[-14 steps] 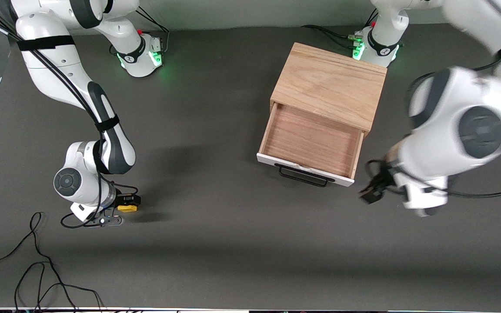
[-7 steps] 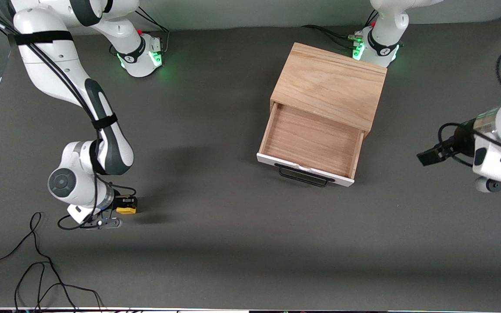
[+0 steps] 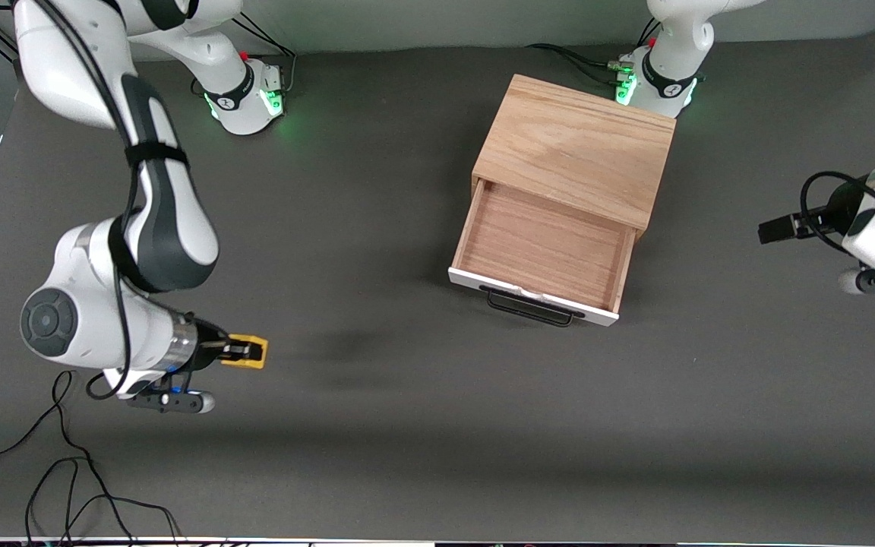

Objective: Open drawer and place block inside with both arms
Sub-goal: 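Carry the yellow cube with the right gripper over the open drawer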

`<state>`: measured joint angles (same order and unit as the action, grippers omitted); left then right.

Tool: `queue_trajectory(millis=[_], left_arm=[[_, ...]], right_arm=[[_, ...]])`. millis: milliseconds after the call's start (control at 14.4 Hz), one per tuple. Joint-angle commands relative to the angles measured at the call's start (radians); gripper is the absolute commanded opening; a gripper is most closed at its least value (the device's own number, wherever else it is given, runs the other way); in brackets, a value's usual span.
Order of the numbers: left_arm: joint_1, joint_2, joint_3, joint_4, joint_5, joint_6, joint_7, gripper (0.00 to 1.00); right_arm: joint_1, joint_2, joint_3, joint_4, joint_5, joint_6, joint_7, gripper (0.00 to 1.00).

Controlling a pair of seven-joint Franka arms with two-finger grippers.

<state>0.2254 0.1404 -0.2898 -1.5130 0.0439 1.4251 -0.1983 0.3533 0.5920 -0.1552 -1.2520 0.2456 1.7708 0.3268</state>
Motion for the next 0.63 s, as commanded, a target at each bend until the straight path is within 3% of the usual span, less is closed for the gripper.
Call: queue_trajectory(millis=[0, 209, 556], left_arm=[[0.014, -0.059, -0.002, -0.064, 0.014, 0.043, 0.103, 1.00], [0.029, -0.073, 0.008, -0.072, 0.021, 0.060, 0.191, 1.00], [0.034, -0.111, 0.008, -0.130, 0.021, 0.147, 0.191, 1.00]], right_arm=[[0.077, 0.019, 0.012, 0.147, 0.018, -0.103, 0.220, 0.09], [0.165, 0.017, 0.066, 0.273, 0.011, -0.142, 0.485, 0.09], [0.369, 0.043, 0.100, 0.310, 0.000, -0.003, 0.721, 0.11]])
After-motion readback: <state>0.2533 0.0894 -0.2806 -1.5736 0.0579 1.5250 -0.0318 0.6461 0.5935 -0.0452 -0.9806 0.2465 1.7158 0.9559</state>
